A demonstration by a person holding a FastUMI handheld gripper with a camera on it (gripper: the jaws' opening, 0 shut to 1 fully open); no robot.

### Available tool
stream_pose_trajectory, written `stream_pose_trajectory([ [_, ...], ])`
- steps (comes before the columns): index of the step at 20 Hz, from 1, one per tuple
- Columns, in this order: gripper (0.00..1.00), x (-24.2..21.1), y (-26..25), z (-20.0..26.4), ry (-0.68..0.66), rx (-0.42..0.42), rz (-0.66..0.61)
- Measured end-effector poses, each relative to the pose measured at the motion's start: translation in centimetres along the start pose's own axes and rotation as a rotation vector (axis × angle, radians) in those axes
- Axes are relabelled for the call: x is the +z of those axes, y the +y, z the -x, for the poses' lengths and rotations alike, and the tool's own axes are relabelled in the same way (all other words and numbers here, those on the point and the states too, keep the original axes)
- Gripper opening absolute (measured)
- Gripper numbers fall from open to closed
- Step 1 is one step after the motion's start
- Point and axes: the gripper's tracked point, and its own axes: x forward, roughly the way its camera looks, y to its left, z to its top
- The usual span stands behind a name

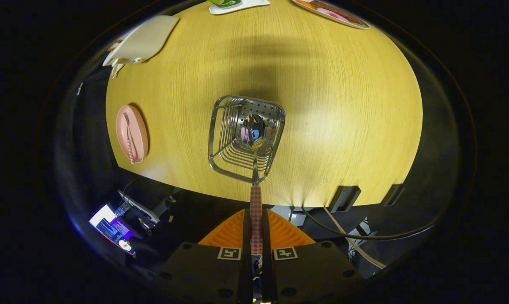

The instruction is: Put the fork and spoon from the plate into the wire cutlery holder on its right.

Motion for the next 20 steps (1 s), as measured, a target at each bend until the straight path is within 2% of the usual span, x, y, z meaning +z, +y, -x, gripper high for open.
stream_pose_trajectory([
  [6,0.16,2.1,0.6,-0.6,-0.001,0.014,-0.025],
  [9,0.18,2.8,0.6,0.0,-0.054,0.032,-0.023],
  [12,0.37,3.9,-0.1,1.6,-0.169,0.035,-0.009],
  [14,0.43,4.6,-0.1,3.2,-0.255,0.046,-0.002],
  [17,0.46,5.4,-0.4,5.7,-0.38,0.007,0.049],
  [18,0.52,5.3,0.4,6.6,-0.411,0.018,0.062],
  [20,0.53,4.5,3.0,7.7,-0.447,0.054,0.079],
])
